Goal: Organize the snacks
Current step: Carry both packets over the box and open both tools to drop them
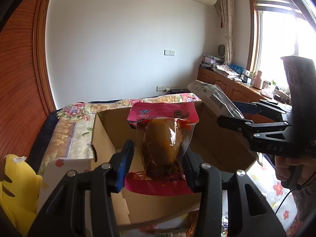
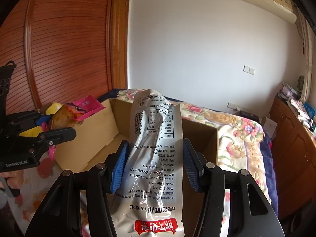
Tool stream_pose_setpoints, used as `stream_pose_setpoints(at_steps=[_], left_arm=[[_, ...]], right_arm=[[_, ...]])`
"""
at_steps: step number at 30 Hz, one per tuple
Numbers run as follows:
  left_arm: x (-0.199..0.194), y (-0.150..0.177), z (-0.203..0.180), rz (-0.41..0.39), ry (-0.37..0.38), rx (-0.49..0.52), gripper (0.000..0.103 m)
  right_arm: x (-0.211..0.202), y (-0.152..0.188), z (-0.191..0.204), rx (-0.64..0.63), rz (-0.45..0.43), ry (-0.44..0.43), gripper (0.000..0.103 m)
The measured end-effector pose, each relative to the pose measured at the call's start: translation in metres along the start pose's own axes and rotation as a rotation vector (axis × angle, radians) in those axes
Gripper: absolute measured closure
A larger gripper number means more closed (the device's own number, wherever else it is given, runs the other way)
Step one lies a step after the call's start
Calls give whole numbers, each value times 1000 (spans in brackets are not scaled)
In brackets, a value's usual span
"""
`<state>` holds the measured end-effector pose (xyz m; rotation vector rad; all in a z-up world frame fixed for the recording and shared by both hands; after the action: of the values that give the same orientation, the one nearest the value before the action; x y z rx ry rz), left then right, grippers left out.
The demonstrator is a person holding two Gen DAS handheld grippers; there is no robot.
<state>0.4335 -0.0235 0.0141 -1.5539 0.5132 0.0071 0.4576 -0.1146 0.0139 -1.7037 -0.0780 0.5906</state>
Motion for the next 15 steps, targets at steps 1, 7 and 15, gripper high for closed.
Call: stream_pose_setpoints(at_steps=[1, 7, 15], left_arm=[[5, 1, 0, 5, -1, 1, 57], [25, 14, 4, 38, -7, -10, 57], [33, 26, 5, 67, -22, -8, 51]], right_arm=[[4, 1, 0, -6, 4, 6, 48], [26, 12, -7, -26, 37, 34, 48], [36, 27, -10, -38, 68, 64, 45]])
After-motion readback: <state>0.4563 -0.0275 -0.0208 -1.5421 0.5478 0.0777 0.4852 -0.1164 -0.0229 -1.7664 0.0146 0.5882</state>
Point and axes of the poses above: each gripper's, at about its wrist camera, not at the fingertips, and x roughly the way its jaws point, z to its left, y to its underside, the point moved 5 cm from there along x, roughly the way its jaws point, and after that the axes turned 12 degrees about -z, right-handed, at the moved point
